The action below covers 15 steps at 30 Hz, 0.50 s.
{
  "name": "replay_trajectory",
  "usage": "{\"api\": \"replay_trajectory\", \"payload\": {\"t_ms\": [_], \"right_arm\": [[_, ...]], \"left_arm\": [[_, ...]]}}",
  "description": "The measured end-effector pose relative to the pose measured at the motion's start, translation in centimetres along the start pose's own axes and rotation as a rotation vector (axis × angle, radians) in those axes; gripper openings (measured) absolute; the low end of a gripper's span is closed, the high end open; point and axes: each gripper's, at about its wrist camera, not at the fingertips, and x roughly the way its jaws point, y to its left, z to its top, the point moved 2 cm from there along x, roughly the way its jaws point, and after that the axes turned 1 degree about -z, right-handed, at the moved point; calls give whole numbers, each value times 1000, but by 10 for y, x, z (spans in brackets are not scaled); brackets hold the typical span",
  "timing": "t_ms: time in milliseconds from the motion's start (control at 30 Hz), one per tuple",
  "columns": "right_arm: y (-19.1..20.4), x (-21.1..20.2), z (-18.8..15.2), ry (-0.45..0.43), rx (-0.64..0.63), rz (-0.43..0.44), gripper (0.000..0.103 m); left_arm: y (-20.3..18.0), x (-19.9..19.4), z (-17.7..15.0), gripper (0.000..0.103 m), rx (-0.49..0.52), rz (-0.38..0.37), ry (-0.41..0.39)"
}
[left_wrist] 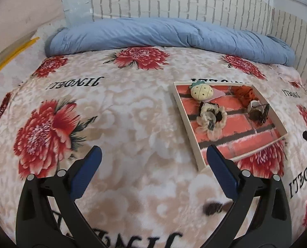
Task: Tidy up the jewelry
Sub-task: 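Withdraw both tools from the tray toward the remaining jewelry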
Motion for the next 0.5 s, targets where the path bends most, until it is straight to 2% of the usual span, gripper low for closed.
{"api": "replay_trajectory", "payload": {"t_ms": [167, 267, 500], "right_arm": [[-7, -11, -4, 18, 25, -22, 99], [-8, -17, -6, 26, 35, -36, 99], [-5, -33, -21, 43, 22, -35, 99]], "left_arm": [[-1, -19, -13, 98, 16, 1, 4], [-3, -32, -22, 98, 31, -32, -10], [5, -61, -37, 98, 4, -67, -77]]}}
